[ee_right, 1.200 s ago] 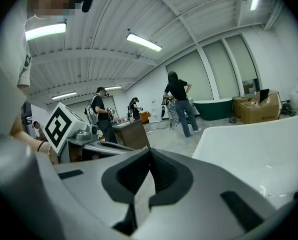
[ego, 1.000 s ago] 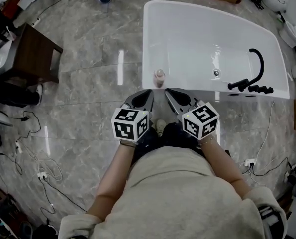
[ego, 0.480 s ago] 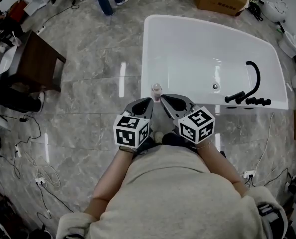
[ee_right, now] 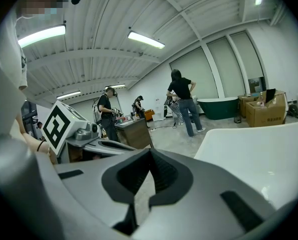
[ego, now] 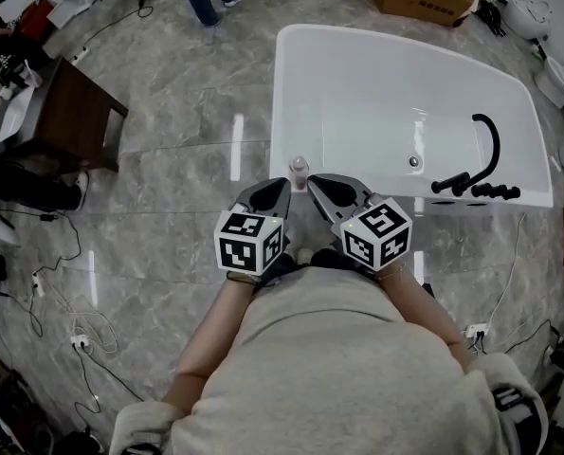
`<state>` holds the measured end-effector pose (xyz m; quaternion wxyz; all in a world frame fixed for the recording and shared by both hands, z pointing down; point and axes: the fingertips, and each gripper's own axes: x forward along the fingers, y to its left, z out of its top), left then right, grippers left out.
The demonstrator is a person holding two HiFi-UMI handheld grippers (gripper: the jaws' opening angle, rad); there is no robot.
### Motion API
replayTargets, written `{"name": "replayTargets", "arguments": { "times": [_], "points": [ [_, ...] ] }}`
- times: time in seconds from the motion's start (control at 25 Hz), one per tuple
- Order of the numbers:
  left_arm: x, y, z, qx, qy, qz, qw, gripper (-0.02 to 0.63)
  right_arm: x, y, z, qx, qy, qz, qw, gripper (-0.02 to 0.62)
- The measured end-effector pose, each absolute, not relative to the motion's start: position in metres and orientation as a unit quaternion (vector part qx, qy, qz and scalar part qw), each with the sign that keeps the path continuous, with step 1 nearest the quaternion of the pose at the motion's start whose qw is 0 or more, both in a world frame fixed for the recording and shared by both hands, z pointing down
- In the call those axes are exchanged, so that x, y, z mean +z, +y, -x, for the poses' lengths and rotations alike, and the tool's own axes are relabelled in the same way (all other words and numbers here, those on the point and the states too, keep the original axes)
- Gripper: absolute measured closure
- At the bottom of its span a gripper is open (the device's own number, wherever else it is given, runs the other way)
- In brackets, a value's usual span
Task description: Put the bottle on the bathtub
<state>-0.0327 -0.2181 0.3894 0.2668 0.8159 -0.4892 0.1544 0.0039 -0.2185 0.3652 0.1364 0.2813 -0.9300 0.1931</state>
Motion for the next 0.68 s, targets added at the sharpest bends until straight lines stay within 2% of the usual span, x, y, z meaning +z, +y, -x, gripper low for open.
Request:
{"name": "replayTargets", "arguments": {
  "times": [0.68],
  "points": [
    [0.395,-0.217,0.025,0.149,-0.485,-0.814,0.284,0.598,0.371,-0.223,-0.020,0.197,-0.923,-0.303,0.131,0.597]
  ]
}}
